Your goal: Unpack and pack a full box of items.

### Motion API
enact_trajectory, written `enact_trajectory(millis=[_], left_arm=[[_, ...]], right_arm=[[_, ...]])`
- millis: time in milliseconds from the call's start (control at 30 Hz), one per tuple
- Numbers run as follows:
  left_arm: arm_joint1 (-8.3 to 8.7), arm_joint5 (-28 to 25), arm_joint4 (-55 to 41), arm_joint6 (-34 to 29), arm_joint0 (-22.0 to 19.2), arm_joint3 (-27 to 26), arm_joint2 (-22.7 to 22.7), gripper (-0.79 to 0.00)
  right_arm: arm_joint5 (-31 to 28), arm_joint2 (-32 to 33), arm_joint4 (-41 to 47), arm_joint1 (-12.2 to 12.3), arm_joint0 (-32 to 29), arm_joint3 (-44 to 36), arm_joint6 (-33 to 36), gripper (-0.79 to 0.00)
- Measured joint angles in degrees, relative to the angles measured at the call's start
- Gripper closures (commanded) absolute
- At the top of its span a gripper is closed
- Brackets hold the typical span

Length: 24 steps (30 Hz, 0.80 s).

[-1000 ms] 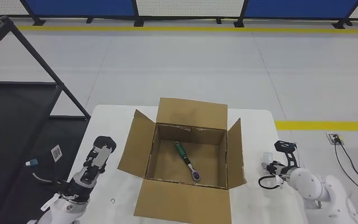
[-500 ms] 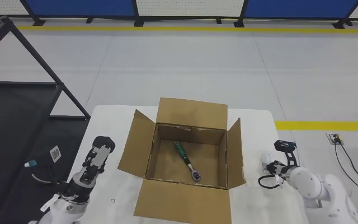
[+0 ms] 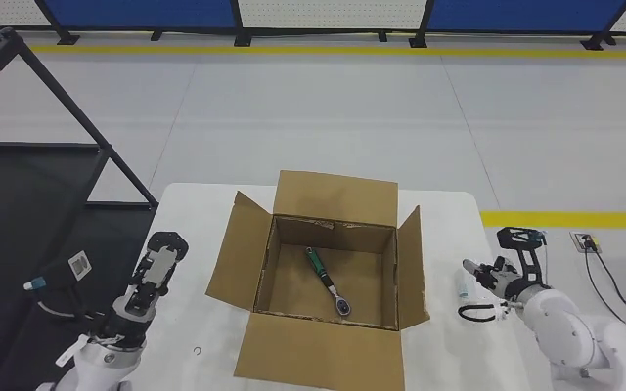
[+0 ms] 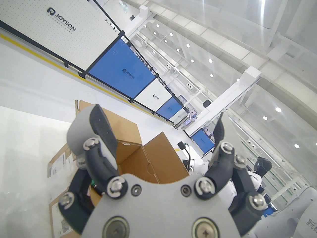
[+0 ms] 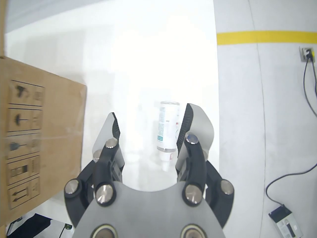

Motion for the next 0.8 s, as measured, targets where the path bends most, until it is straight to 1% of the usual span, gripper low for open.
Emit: enact_trajectory(millis=[33,67,100,133,200,233,267,300,333,367,400,433,467,500,533,567,600,667,700,733,767,800], left_arm=[[0.02,-0.1,-0.21,0.11,-0.08,0.2,-0.41,-0.785],[0.04,-0.19,-0.32,0.24,-0.12,0.37,-0.76,-0.785],[0.06,-0.29,-0.36,0.38,-0.14,0.54,-1.15,-0.785],[0.09,-0.49,-0.45,0.5,-0.15,0.8,-1.71,-0.785],[0.13,-0.74,-0.78,0.77,-0.12,1.3,-2.73,-0.785],[0.15,-0.78,-1.06,1.23,-0.1,1.73,-3.54,-0.785],[0.15,-0.75,-1.33,1.63,-0.1,2.06,-4.13,-0.785],[0.16,-0.7,-1.65,1.99,-0.1,2.4,-4.68,-0.785],[0.17,-0.67,-2.1,2.34,-0.07,2.8,-5.38,-0.785],[0.19,-0.7,-2.42,2.5,-0.02,3.04,-5.9,-0.785],[0.2,-0.79,-2.74,2.63,0.08,3.23,-6.4,-0.785],[0.21,-0.94,-3.15,2.74,0.27,3.42,-7.04,-0.785],[0.22,-1.08,-3.46,2.76,0.44,3.51,-7.48,-0.785],[0.24,-1.24,-3.78,2.76,0.61,3.58,-7.9,-0.785],[0.25,-1.43,-4.22,2.7,0.85,3.65,-8.42,-0.785],[0.26,-1.55,-4.53,2.62,1.03,3.68,-8.77,-0.785],[0.27,-1.65,-4.8,2.51,1.21,3.69,-9.07,-0.785],[0.28,-1.85,-5.27,2.26,1.55,3.69,-9.55,-0.785],[0.29,-1.92,-5.39,2.17,1.66,3.68,-9.69,-0.785],[0.3,-2.03,-5.53,2.03,1.78,3.65,-9.86,-0.785],[0.31,-2.1,-5.64,1.9,1.87,3.62,-10.0,-0.785],[0.32,-2.18,-5.76,1.75,1.96,3.59,-10.17,-0.785]], right_arm=[[-0.07,0.06,-0.11,0.01,-0.66,-3.36,-0.43,-0.468],[-0.08,0.0,-0.22,0.01,-1.08,-5.81,-0.87,-0.48],[-0.11,-0.17,-0.3,-0.01,-1.42,-8.22,-1.48,-0.391],[-0.33,-0.58,-0.14,-0.07,-1.76,-11.3,-2.67,-0.376],[-1.23,-1.58,0.08,-0.13,-2.11,-15.22,-4.23,-0.391],[-1.77,-2.47,-0.31,-0.15,-2.1,-17.36,-4.83,-0.413],[-1.93,-3.25,-0.92,-0.17,-1.92,-18.75,-5.15,-0.477],[-1.9,-4.13,-1.66,-0.19,-1.6,-20.03,-5.54,-0.517],[-2.0,-5.58,-2.37,-0.25,-1.08,-21.56,-6.06,-0.539],[-2.43,-6.81,-2.55,-0.29,-0.62,-22.54,-6.26,-0.613],[-3.03,-8.07,-2.58,-0.33,-0.08,-23.27,-6.19,-0.662],[-4.08,-9.83,-2.4,-0.37,0.79,-23.92,-5.69,-0.646],[-5.04,-11.25,-2.04,-0.4,1.55,-24.11,-5.12,-0.563],[-6.06,-12.74,-1.59,-0.44,2.44,-23.99,-4.34,-0.453],[-7.31,-14.87,-0.89,-0.53,3.92,-23.43,-3.21,-0.416],[-8.13,-16.59,-0.24,-0.63,5.28,-22.63,-2.33,-0.471],[-8.7,-18.36,0.08,-0.75,6.87,-21.56,-1.37,-0.508],[-9.17,-22.97,-0.39,-1.19,11.12,-18.65,0.63,-0.477],[-9.07,-25.11,-0.82,-1.45,13.02,-17.32,1.37,-0.48],[-8.58,-28.01,-1.15,-1.86,15.52,-15.51,2.2,-0.449],[-8.14,-30.12,-1.21,-2.2,17.36,-14.08,2.85,-0.437],[-7.68,-32.13,-1.23,-2.55,19.19,-12.53,3.61,-0.446]])
